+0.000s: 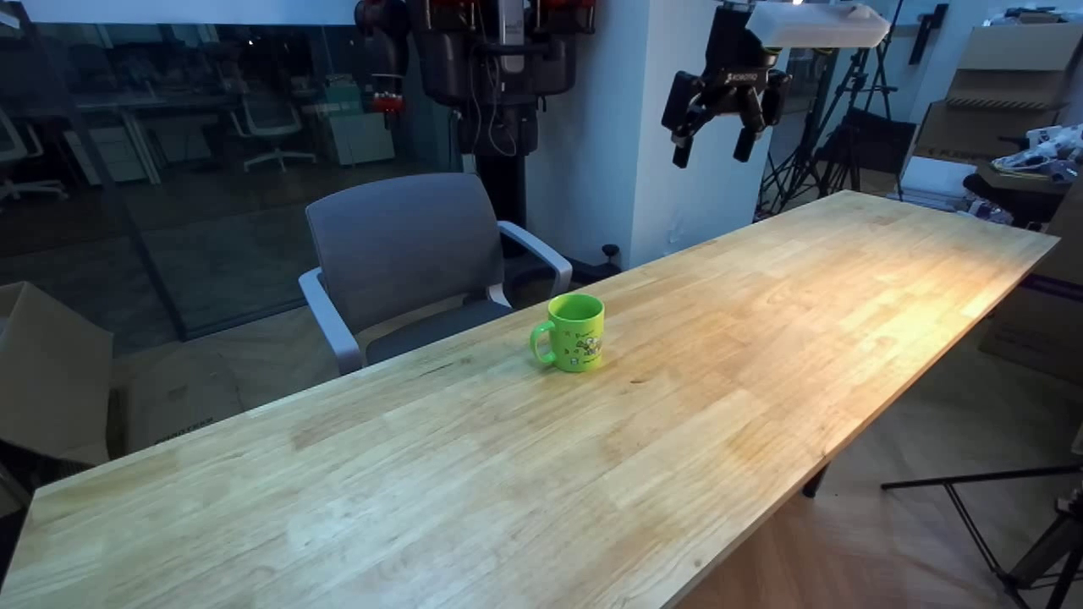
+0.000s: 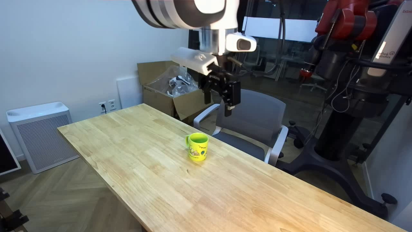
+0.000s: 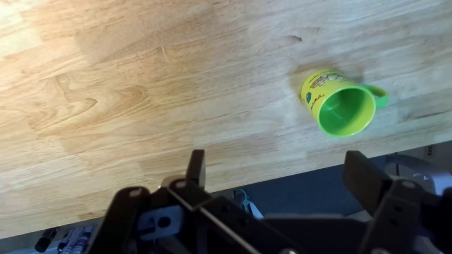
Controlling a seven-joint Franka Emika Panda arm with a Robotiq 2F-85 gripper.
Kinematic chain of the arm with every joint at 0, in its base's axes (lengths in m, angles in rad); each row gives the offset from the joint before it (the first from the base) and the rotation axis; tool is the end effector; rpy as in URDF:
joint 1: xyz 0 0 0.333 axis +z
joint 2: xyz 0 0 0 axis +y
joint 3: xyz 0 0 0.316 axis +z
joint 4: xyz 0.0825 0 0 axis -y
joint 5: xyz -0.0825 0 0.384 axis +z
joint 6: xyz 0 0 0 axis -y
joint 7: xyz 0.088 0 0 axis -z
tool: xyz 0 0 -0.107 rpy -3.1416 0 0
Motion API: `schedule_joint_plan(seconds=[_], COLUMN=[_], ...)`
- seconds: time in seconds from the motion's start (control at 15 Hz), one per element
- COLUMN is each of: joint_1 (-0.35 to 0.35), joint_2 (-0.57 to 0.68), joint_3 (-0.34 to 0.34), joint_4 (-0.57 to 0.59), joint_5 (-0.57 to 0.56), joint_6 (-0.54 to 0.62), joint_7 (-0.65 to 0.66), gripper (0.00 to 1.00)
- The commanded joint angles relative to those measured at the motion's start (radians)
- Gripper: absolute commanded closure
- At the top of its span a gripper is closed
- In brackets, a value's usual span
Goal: Move the mug forward.
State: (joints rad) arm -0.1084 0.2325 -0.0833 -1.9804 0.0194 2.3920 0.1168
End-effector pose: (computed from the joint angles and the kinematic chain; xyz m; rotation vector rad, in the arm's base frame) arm 0.6048 -0.1151 0.3684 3.0786 -0.4929 0.2809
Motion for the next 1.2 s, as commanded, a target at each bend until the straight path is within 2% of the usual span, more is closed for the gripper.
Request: schedule_joint_plan(seconds=[0.0,0.33,0.53,0.6,1.13], joint_1=[-0.003,0.035,0.076,0.057,0.083], joint_2=[0.209,0.438,0.546,0.466,0.51], joint_3=[-0.012,0.017,0.017,0.022,0.025], joint_4=[0.25,0.514,0.63,0.51,0.52], joint_5=[0.042,0.043,0.016,0.033,0.01], joint_6=[-0.091,-0.242,-0.208,-0.193,-0.178], joint_7=[0.048,0.068,0.079,0.04,0.022], gripper=[0.0,0.0,0.0,0.0,0.0])
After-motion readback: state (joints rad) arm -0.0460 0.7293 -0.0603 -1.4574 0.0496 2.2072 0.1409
